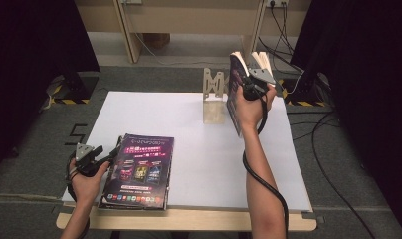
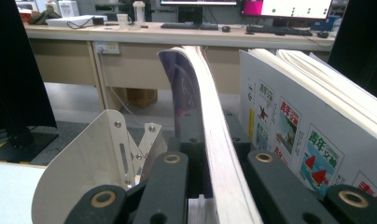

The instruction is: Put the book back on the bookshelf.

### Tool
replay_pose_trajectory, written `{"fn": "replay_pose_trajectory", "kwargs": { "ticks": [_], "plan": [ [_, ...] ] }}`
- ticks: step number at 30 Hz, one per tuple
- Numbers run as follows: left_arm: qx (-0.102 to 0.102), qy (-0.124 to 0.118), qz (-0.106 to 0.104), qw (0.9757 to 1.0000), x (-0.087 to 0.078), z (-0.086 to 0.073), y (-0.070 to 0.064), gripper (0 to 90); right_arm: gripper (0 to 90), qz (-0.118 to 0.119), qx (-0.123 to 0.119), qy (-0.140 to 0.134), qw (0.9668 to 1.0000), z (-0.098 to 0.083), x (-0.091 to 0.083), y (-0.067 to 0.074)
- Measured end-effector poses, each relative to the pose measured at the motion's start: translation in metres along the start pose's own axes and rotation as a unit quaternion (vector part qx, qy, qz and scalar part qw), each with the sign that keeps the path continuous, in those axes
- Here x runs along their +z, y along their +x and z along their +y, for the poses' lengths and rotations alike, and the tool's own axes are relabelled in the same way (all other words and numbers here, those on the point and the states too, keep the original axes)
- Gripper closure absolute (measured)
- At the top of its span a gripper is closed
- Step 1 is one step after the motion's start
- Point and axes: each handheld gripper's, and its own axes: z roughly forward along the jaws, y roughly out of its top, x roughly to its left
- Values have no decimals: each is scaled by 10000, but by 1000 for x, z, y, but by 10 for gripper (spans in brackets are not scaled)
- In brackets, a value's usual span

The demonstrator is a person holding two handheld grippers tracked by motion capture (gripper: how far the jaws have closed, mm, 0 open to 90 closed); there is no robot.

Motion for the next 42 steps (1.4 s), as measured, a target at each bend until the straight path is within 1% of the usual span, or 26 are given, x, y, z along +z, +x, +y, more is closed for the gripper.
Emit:
{"fn": "replay_pose_trajectory", "kwargs": {
  "ticks": [3, 7, 11, 12, 13, 14, 23, 26, 30, 35, 37, 38, 42],
  "plan": [
    [-6, 10, 0, 10000, 0, 0, 0, 361, 833, 19, 46, -64, 10000, -1, -1, 1],
    [-12, 8, 0, 10000, 0, 0, 0, 361, 834, -12, 170, -246, 9996, 0, -1, 1],
    [-7, 6, 4, 10000, 0, 0, 0, 361, 834, -27, 208, -389, 9990, 2, 1, 0],
    [2, 2, 9, 10000, 0, 0, 0, 361, 834, -13, 214, -380, 9990, 3, 2, 0],
    [1, 1, 8, 10000, 0, 0, 0, 361, 834, -46, 234, -427, 9988, 3, 3, 0],
    [0, 1, 10, 10000, 0, 0, 0, 362, 834, -56, 207, -438, 9988, 3, 3, -1],
    [-1, -1, 12, 10000, 0, 0, 0, 362, 833, -142, 252, -445, 9986, -6, 11, -3],
    [1, 2, 14, 10000, 0, 0, 0, 362, 833, -120, 298, -475, 9984, -6, 12, -4],
    [-1, 6, 12, 10000, 0, 0, 0, 362, 832, -141, 194, -486, 9985, -7, 13, 0],
    [23, -2, 7, 10000, 0, 0, -1, 362, 822, -181, 59, -398, 9990, -5, 14, 2],
    [28, 0, 4, 10000, 0, 0, -1, 363, 791, -191, 21, -374, 9991, -5, 14, 3],
    [25, 1, 4, 10000, 0, 0, -1, 363, 776, -185, 46, -357, 9992, -5, 13, 3],
    [21, -2, 4, 10000, 0, 0, -1, 363, 748, -155, -14, -336, 9993, -5, 13, 3]
  ]
}}
